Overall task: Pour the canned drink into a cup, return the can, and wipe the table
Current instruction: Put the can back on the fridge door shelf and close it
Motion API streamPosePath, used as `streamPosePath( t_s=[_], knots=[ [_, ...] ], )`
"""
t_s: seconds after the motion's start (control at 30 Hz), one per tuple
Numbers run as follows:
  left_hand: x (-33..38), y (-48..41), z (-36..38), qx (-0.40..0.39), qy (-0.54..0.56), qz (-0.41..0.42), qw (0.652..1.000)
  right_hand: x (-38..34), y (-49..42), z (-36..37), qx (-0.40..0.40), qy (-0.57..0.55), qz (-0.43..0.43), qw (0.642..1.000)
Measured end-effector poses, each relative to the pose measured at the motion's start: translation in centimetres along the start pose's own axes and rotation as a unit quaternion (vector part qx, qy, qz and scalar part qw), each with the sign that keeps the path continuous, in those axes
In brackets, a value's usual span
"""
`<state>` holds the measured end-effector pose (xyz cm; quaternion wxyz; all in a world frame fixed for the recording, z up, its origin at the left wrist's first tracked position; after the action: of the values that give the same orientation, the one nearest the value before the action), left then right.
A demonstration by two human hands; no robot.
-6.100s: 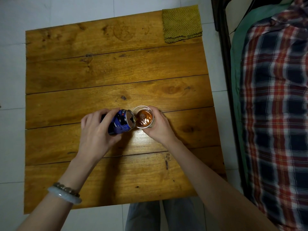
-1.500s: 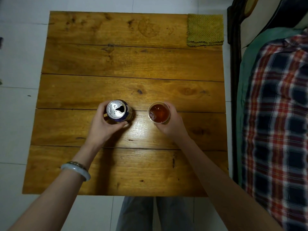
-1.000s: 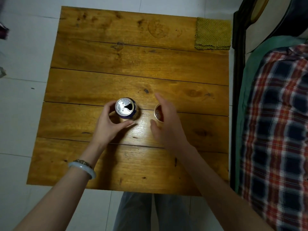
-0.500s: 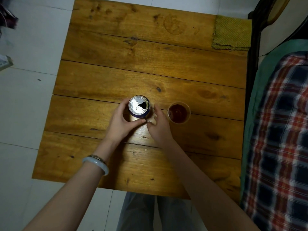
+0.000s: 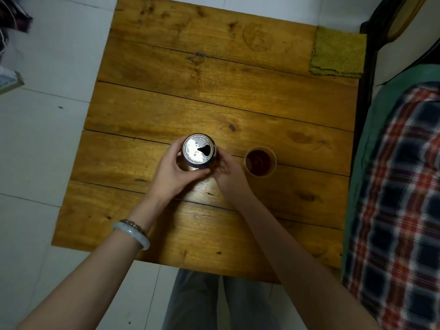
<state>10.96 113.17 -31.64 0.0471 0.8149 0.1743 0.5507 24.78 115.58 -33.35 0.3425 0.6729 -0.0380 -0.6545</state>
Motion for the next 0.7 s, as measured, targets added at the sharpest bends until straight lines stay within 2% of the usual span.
streamPosePath(
  t_s=[0.13, 0.33, 0.5, 0.7],
  knots=[
    [3.0, 1.5, -2.6, 0.015, 0.0, 0.013, 1.0, -3.1, 1.3, 1.1, -0.017, -0.134, 0.056, 0.989],
    [7.8, 6.0, -7.9, 0.069, -0.027, 0.023, 0.997, -6.9, 5.0, 4.4, -0.065, -0.292, 0.169, 0.939],
    [10.9, 12.4, -11.5, 0.152, 0.022, 0.0, 0.988, -10.3, 9.3, 7.2, -0.126, -0.262, 0.202, 0.935],
    [13.4, 23.2, -15.3, 0.29, 0.073, -0.041, 0.953, -13.2, 16.3, 12.0, -0.24, -0.206, 0.238, 0.918]
  ],
)
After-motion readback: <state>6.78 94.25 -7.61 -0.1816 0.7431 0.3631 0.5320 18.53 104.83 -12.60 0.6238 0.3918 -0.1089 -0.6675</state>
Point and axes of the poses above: each hand's wrist, its own y-axis away from the middle knuckle, its own z-axis out of the palm, x = y × z, the point moved 7 cm from there along -y, towards the middle knuckle, and after that the axes turned 1 degree about -x, right-handed, at the moved point
